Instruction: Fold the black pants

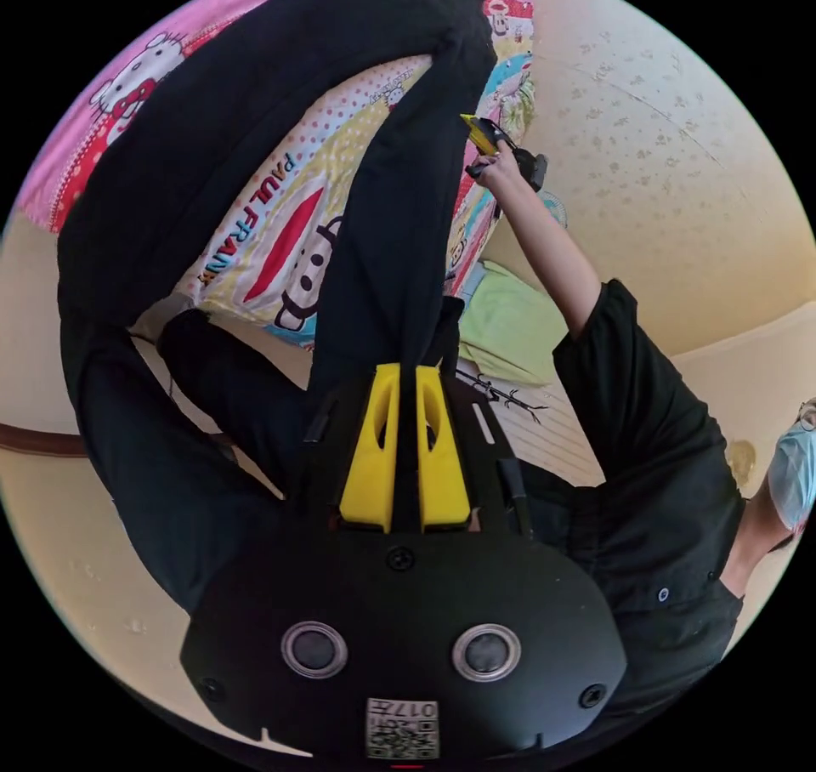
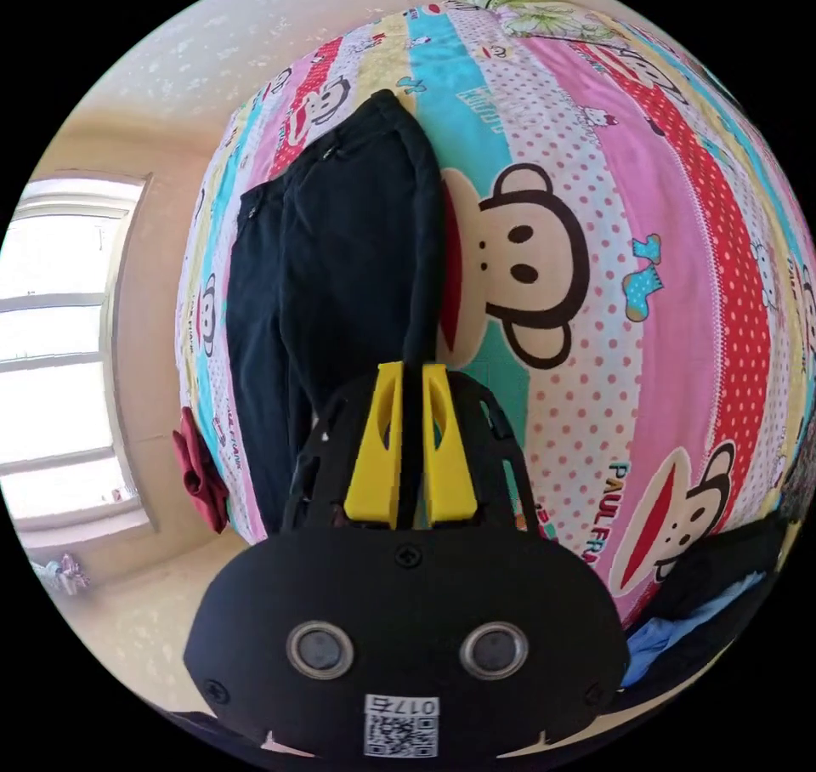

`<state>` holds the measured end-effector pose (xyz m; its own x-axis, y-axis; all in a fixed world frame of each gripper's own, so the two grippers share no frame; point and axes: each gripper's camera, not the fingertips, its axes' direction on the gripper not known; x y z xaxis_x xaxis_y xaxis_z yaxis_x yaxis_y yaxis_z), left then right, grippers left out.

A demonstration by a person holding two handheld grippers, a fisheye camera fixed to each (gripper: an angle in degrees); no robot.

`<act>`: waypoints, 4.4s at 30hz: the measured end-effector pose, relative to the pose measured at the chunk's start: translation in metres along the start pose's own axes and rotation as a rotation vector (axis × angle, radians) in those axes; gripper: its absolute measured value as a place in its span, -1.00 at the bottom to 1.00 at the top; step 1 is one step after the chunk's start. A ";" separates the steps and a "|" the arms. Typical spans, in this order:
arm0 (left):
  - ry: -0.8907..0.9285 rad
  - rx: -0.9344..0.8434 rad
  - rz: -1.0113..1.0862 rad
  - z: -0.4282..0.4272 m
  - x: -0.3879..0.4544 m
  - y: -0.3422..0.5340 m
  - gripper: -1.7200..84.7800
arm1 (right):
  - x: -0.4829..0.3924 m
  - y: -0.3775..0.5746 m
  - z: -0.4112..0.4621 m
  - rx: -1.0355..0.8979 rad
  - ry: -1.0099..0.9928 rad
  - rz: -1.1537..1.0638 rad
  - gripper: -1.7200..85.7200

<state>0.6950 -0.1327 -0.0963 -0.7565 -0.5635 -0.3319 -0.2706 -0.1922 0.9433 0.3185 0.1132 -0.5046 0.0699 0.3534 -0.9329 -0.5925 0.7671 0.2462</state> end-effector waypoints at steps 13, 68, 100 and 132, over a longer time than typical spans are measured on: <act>-0.111 -0.129 -0.185 -0.147 -0.012 -0.036 -0.88 | -0.264 0.005 0.180 0.008 0.025 -0.276 -0.88; -0.605 -0.080 0.153 -0.088 0.151 -0.154 -0.69 | -0.053 0.143 0.175 -0.149 -0.303 -0.140 -0.78; -0.331 0.132 0.247 -0.118 0.062 -0.171 -0.65 | -0.082 0.065 0.191 -0.017 -0.410 -0.079 -0.68; -0.138 0.062 1.226 0.061 0.272 0.098 -0.84 | -0.251 0.236 -0.280 0.041 -0.975 -0.935 -0.95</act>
<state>0.4261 -0.2554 -0.0942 -0.5858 -0.2539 0.7697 0.6367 0.4434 0.6309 -0.0638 0.0555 -0.2863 0.9774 -0.0852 -0.1932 0.0125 0.9368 -0.3497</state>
